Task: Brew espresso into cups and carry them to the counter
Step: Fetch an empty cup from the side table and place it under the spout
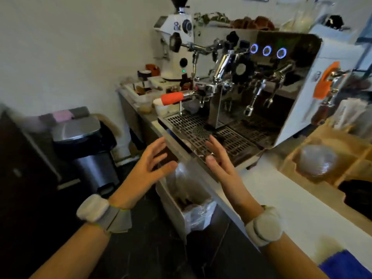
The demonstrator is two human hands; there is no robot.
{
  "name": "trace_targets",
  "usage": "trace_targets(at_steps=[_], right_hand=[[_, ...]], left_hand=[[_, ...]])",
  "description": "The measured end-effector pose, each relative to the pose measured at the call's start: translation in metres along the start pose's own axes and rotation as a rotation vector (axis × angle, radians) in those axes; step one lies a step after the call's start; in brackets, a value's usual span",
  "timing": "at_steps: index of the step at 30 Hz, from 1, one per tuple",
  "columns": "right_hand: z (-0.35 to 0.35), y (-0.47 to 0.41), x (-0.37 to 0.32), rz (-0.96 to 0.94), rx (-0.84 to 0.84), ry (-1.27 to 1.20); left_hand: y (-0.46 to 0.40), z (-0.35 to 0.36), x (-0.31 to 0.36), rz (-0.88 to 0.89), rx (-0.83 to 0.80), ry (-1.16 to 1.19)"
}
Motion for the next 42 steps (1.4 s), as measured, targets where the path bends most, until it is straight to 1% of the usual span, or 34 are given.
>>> trace_targets(at_steps=[9, 13, 16, 20, 22, 23, 27, 30, 36, 38, 42], right_hand=[[0.098, -0.074, 0.0, 0.019, -0.159, 0.022], [0.125, -0.114, 0.003, 0.041, -0.184, 0.007], [0.141, -0.151, 0.003, 0.049, -0.185, 0.003], [0.157, -0.207, 0.002, 0.036, -0.149, -0.013], [0.159, -0.245, 0.002, 0.023, -0.102, -0.024], [0.16, -0.249, 0.001, 0.026, -0.1, -0.037], [0.17, -0.304, 0.002, 0.032, -0.082, -0.06], [0.172, -0.33, 0.003, 0.039, -0.069, -0.099], [0.167, -0.384, 0.02, 0.044, 0.056, -0.137], [0.17, -0.393, 0.025, 0.053, 0.069, -0.125], [0.177, -0.435, 0.052, 0.092, 0.17, -0.13]], left_hand=[[-0.012, -0.108, -0.037, -0.045, 0.148, -0.005], [-0.03, -0.146, -0.053, -0.046, 0.178, -0.023], [-0.052, -0.17, -0.062, -0.033, 0.166, -0.044], [-0.103, -0.205, -0.081, -0.042, 0.133, -0.064], [-0.142, -0.222, -0.092, -0.038, 0.071, -0.066], [-0.149, -0.222, -0.092, -0.039, 0.055, -0.064], [-0.207, -0.249, -0.117, -0.053, 0.019, -0.047], [-0.233, -0.261, -0.138, -0.072, 0.011, -0.041], [-0.29, -0.291, -0.19, -0.116, -0.048, 0.008], [-0.304, -0.297, -0.204, -0.115, -0.062, -0.003], [-0.354, -0.313, -0.247, -0.129, -0.143, -0.032]])
Point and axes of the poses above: each hand's wrist, its own y-axis away from the middle knuckle, its own z-axis out of the palm, x = y × z, the point moved 9 cm from there along -y, towards the middle knuckle, and after that the axes turned 13 degrees about z, right-handed, at the moved point
